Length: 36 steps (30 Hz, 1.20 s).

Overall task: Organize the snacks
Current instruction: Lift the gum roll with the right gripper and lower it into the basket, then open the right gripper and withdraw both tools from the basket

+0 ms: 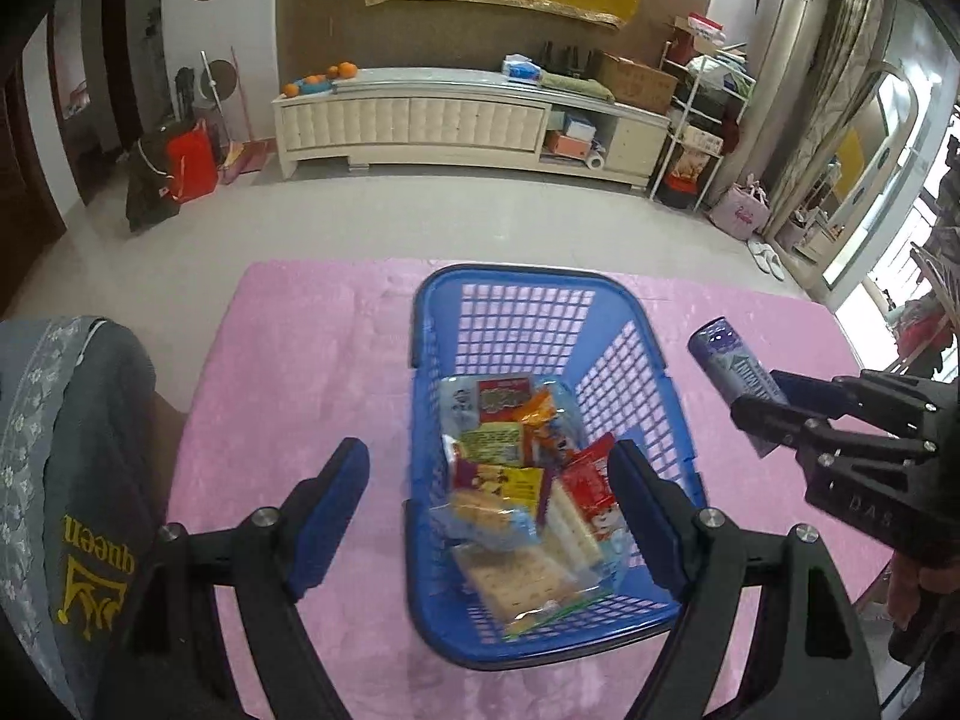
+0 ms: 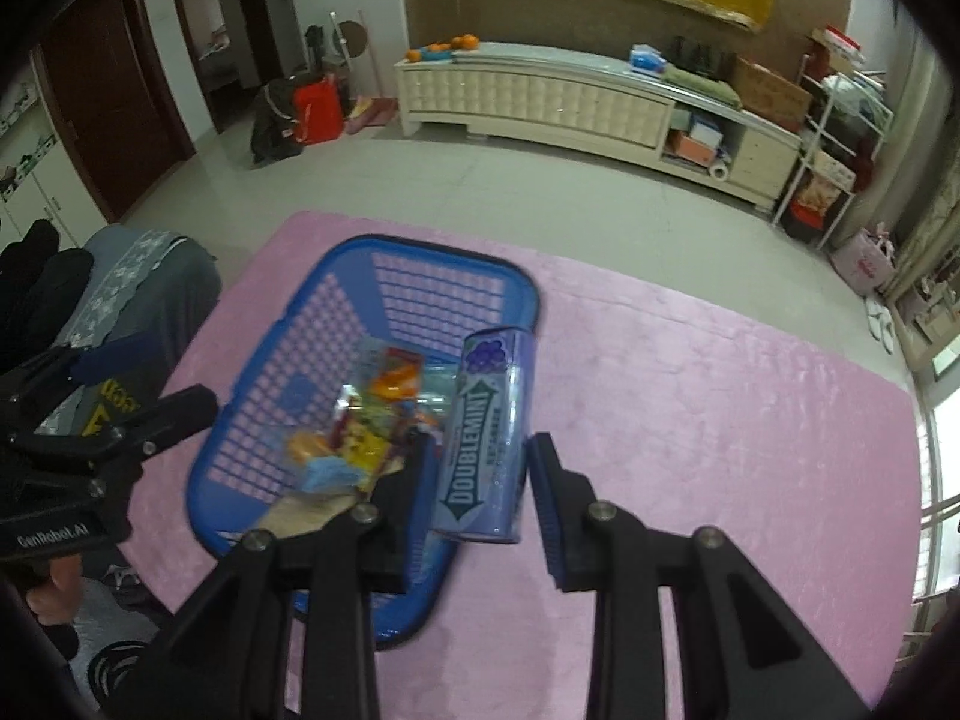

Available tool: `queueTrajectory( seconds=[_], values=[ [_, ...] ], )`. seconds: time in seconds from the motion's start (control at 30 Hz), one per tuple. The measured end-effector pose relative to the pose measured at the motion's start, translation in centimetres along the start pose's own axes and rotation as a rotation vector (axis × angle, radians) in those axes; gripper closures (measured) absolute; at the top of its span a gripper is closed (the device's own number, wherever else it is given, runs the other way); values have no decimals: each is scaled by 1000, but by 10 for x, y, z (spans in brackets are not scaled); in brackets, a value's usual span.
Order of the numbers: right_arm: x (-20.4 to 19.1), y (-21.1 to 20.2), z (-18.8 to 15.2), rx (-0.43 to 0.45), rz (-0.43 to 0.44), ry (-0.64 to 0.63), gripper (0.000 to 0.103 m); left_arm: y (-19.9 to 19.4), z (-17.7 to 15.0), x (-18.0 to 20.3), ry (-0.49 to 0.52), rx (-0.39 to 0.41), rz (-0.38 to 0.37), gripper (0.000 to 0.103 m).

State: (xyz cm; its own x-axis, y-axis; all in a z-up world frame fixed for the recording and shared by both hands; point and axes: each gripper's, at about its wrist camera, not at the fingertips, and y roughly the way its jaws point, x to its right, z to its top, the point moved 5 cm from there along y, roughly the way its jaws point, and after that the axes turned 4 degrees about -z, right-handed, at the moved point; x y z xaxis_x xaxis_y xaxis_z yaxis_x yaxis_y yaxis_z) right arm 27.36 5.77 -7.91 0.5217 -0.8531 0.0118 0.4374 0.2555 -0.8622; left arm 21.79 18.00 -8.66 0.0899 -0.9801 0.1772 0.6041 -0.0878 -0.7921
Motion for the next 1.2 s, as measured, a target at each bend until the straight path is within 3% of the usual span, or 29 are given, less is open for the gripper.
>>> queueTrajectory(
  seconds=[0.3,0.5,0.73,0.9,1.07,1.2],
  values=[
    [-48,28,-3,-47,38,-55,67,-10,-12,-34,-24,59,48,23],
    [-68,57,-16,-93,55,-75,67,0,-23,-48,-17,44,62,23],
    [-75,84,-32,-149,44,-84,67,19,-37,-48,-19,-1,29,23],
    [-76,85,-38,-125,38,-102,68,20,-40,-47,-6,-4,30,23],
    [-79,71,-37,-81,86,-102,67,12,-43,-50,-19,31,50,23],
    [-81,54,-39,-29,65,-112,59,-1,-51,-46,-18,66,53,23]
  ],
)
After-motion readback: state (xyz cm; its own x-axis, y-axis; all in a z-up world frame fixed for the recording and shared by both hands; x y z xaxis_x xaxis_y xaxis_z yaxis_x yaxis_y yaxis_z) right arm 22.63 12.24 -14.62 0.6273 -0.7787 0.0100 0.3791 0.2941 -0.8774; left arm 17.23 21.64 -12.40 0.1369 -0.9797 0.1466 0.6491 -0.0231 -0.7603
